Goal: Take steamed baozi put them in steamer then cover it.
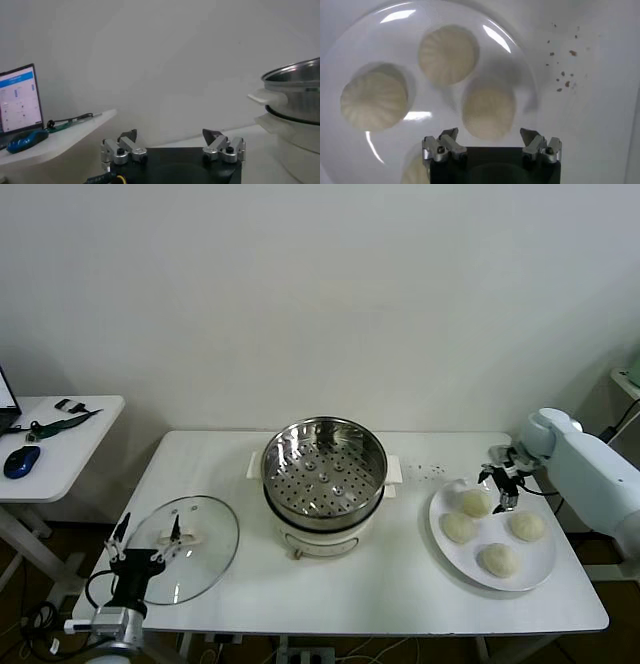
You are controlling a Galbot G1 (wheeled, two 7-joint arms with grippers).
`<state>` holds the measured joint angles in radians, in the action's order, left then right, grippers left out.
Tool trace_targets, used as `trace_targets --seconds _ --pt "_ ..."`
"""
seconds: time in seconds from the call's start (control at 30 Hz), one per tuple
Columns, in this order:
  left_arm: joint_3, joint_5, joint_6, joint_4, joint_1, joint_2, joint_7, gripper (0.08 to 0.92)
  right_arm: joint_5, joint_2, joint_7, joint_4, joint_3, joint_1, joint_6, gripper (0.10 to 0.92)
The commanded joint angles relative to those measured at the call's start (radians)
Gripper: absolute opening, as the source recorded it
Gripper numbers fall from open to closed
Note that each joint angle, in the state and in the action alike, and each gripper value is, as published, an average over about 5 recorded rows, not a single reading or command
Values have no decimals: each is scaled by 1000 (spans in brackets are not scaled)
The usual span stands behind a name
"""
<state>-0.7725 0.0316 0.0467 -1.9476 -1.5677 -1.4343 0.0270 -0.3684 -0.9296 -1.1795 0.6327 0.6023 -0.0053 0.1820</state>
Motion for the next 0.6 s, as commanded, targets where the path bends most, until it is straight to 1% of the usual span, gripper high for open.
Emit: trace_targets --seconds 0.03,0.4,0.6 --pt "-3 -1 0 3 1 2 0 823 -33 -75 -2 -87 4 15 10 823" --pt "-14 -5 3 7 -4 4 -1 823 -67 -94 7 -113 -9 7 16 815" --pt "-15 -6 3 8 -5 4 -1 823 -69 -92 4 -112 -16 7 19 733"
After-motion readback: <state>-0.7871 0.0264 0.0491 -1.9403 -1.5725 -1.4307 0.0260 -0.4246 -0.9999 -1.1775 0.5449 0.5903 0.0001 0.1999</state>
